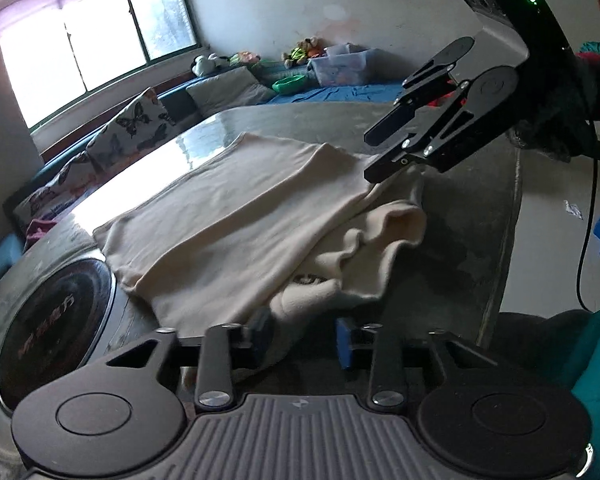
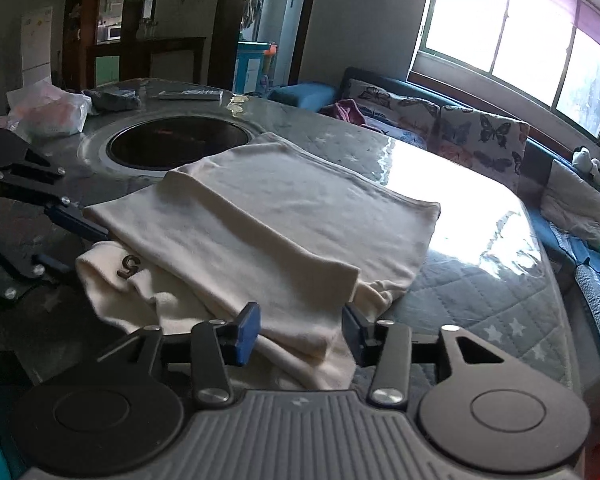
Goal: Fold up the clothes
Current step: 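Grasp the hem with the left tool while the right tool lifts its hem corner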
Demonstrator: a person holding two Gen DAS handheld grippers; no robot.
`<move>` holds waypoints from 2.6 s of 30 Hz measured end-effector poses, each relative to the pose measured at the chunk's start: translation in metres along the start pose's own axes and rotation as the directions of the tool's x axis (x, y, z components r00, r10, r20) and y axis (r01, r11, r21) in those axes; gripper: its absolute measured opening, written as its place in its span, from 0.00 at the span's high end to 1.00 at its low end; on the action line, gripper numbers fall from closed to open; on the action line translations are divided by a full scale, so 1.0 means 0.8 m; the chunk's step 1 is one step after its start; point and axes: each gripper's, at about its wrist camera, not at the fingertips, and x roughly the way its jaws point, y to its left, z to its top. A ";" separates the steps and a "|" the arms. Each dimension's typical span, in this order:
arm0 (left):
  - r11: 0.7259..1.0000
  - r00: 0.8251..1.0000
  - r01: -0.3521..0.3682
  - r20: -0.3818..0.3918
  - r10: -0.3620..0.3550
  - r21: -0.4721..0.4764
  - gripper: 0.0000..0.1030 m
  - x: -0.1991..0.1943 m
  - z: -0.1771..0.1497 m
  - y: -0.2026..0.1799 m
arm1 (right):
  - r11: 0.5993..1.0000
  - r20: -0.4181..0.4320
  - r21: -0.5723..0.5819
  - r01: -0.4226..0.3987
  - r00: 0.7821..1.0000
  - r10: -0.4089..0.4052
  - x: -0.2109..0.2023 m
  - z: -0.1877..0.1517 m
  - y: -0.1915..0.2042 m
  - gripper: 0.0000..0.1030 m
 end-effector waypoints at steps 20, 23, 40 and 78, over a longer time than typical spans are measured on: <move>0.930 0.995 0.095 0.055 -0.081 -0.356 0.90 0.020 0.036 0.095 | 0.967 0.017 -0.236 -0.098 0.994 0.105 0.003 -0.012 0.047 0.45; 0.941 0.997 0.071 0.046 -0.059 -0.330 0.85 0.014 0.031 0.086 | 0.979 0.000 -0.153 -0.133 0.991 0.134 0.015 -0.002 0.036 0.73; 0.998 0.999 -0.047 0.008 0.047 -0.051 0.51 0.001 -0.001 0.034 | 0.975 0.040 0.113 -0.191 0.981 0.187 0.016 0.036 -0.006 0.89; 0.959 0.990 0.090 0.127 -0.057 -0.269 0.95 -0.045 0.055 0.115 | 0.978 0.062 -0.018 -0.207 0.976 0.207 -0.058 0.102 -0.018 0.91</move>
